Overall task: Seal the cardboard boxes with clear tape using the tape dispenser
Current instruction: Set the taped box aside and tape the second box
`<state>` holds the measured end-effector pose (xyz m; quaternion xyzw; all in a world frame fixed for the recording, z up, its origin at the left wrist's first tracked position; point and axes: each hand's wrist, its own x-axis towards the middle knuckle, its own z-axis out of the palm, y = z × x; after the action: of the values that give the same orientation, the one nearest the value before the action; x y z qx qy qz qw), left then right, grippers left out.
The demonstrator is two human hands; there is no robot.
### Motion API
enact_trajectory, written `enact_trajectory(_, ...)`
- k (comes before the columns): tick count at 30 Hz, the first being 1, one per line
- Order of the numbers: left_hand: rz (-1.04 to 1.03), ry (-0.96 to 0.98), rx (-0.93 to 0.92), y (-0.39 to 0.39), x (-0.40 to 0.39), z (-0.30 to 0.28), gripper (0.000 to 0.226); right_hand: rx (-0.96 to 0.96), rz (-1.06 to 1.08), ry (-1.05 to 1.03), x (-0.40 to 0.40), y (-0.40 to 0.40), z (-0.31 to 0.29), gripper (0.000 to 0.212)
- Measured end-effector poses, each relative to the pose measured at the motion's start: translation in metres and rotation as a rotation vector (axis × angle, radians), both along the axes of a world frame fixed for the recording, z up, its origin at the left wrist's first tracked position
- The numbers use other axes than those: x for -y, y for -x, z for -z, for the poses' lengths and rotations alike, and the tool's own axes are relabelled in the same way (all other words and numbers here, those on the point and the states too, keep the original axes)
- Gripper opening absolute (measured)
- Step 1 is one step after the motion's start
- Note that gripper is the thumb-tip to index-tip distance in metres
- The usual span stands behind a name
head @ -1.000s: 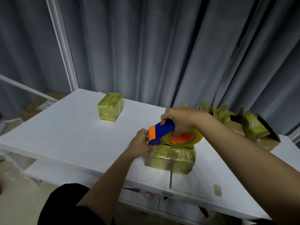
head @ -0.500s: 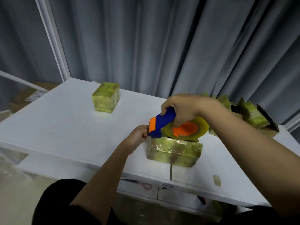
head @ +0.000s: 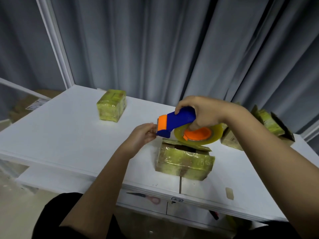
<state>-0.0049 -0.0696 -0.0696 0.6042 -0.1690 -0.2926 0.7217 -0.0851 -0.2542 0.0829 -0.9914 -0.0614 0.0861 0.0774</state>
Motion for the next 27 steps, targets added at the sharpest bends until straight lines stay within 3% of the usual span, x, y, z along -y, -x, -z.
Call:
enact_trajectory(2, -0.077, -0.054, 0.019, -0.003, 0.001, -0.011, 0.032, 0.053, 0.015, -0.023, 0.003, 0.011, 0.008, 0.066)
enact_trajectory(11, -0.273, -0.239, 0.253, -0.008, 0.037, -0.094, 0.019, 0.355, 0.178, -0.195, 0.029, 0.055, 0.047, 0.079)
enact_trajectory(19, -0.549, -0.264, 0.458, -0.017, 0.034, -0.127, 0.025, 0.477, 0.233, -0.075, 0.058, 0.059, 0.05, 0.075)
enact_trajectory(23, -0.466, -0.286, 0.368, -0.019, 0.031, -0.12, 0.023, 0.385, 0.211, -0.159, 0.071, 0.071, 0.034, 0.093)
enact_trajectory(27, -0.435, -0.252, 0.218, -0.016, 0.024, -0.11, 0.021, 0.296, 0.136, -0.121, 0.065, 0.081, 0.015, 0.078)
